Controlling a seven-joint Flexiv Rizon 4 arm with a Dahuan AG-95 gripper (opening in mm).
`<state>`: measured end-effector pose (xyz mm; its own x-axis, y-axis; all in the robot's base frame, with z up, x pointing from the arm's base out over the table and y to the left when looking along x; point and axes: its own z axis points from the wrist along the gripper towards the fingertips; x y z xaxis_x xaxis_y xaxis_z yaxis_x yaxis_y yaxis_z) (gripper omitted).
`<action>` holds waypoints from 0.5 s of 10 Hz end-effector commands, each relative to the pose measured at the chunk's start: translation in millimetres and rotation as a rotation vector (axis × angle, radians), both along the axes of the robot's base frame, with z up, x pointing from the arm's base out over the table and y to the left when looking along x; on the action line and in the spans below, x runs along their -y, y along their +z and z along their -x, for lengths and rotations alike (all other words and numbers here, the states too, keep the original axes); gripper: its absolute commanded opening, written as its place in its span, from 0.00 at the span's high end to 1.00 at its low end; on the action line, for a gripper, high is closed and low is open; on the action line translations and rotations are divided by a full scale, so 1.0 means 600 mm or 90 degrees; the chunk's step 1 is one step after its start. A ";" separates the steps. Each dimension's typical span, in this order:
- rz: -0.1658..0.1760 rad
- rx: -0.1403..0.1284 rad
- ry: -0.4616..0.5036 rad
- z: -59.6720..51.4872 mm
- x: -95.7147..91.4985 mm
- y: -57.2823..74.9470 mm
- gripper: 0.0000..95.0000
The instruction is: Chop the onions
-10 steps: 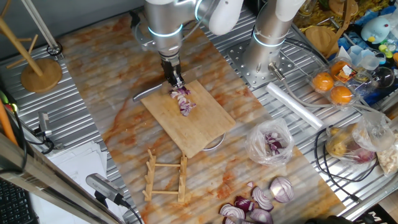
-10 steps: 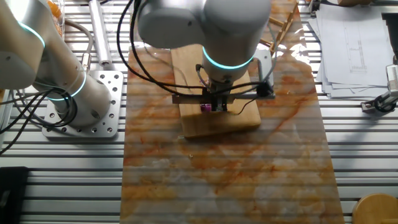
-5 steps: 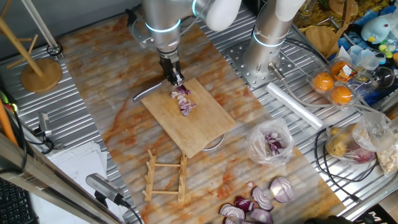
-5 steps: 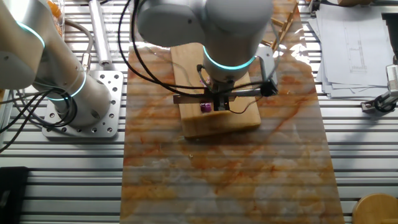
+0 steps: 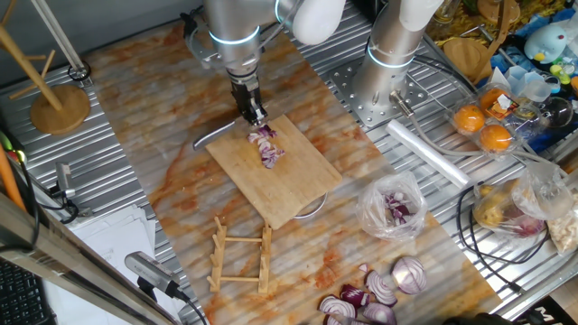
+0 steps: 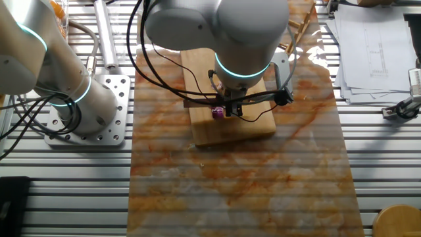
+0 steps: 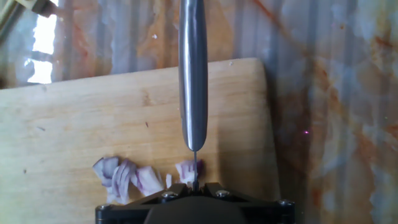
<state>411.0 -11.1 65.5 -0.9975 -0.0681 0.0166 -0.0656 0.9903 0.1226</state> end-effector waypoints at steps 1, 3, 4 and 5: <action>0.002 0.003 0.001 -0.001 -0.001 -0.004 1.00; -0.002 0.005 0.000 -0.002 -0.002 -0.015 1.00; -0.003 0.008 0.000 -0.003 -0.005 -0.023 1.00; -0.009 0.014 -0.006 -0.006 -0.013 -0.041 1.00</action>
